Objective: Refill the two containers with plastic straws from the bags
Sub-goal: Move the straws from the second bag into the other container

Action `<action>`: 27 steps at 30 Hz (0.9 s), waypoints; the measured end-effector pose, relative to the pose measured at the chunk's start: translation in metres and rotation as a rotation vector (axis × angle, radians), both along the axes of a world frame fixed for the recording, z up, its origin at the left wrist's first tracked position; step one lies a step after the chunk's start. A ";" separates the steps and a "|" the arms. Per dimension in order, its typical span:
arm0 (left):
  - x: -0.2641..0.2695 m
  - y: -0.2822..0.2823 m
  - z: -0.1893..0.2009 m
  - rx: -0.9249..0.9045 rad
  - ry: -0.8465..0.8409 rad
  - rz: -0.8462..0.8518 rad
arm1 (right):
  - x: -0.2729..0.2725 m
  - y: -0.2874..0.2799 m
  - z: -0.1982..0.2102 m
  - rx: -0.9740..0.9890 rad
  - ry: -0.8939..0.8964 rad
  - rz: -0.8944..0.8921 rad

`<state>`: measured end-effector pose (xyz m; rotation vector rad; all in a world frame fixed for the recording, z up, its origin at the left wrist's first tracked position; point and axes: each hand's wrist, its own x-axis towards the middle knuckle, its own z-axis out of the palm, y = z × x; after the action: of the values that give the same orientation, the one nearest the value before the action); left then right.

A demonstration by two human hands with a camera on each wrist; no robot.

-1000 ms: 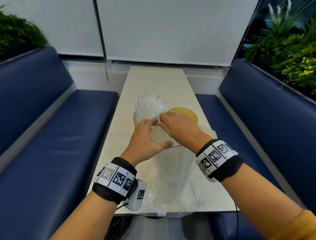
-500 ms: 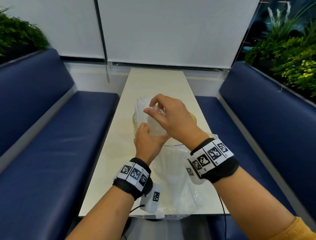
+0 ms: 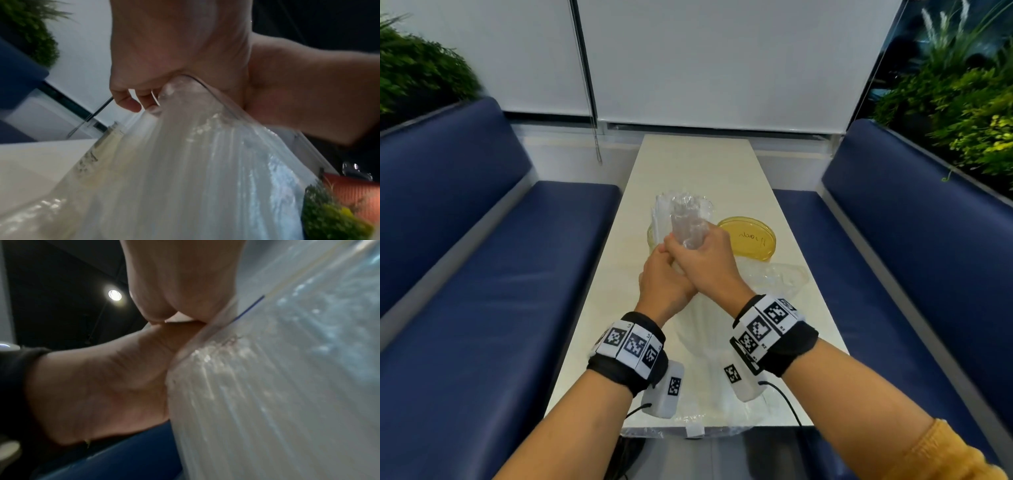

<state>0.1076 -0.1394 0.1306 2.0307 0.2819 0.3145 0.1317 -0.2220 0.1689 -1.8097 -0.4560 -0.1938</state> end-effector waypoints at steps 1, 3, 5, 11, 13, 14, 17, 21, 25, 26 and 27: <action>-0.001 0.001 -0.001 0.057 0.000 -0.035 | -0.001 0.002 0.006 0.020 -0.014 0.002; -0.004 0.002 -0.004 0.050 0.005 -0.038 | -0.001 0.006 0.021 0.034 -0.048 0.021; -0.008 0.002 -0.004 0.011 0.016 -0.007 | 0.004 0.008 0.039 0.067 -0.072 0.035; -0.013 0.010 -0.001 -0.032 0.020 0.014 | 0.023 0.000 0.106 0.220 -0.079 0.027; -0.013 0.013 -0.004 -0.049 0.018 0.016 | 0.028 -0.008 0.132 0.308 -0.117 0.030; -0.013 0.015 -0.006 -0.051 0.012 0.021 | 0.032 -0.013 0.144 0.365 -0.144 0.035; -0.013 0.024 -0.009 -0.023 0.007 0.040 | 0.052 -0.030 0.173 0.536 -0.212 0.038; -0.016 0.035 -0.012 0.045 0.024 0.042 | 0.093 -0.052 0.179 0.692 -0.151 -0.025; -0.020 0.043 -0.015 0.056 0.042 0.058 | 0.137 -0.070 0.157 0.744 -0.048 -0.151; -0.021 0.044 -0.016 0.062 0.040 0.057 | 0.145 -0.074 0.151 0.741 -0.039 -0.177; -0.022 0.045 -0.017 0.069 0.033 0.057 | 0.153 -0.077 0.145 0.734 -0.031 -0.200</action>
<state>0.0854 -0.0940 0.1138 2.0999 0.3544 0.3311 0.2845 -0.2991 0.3137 -1.1261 -0.1815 -0.4631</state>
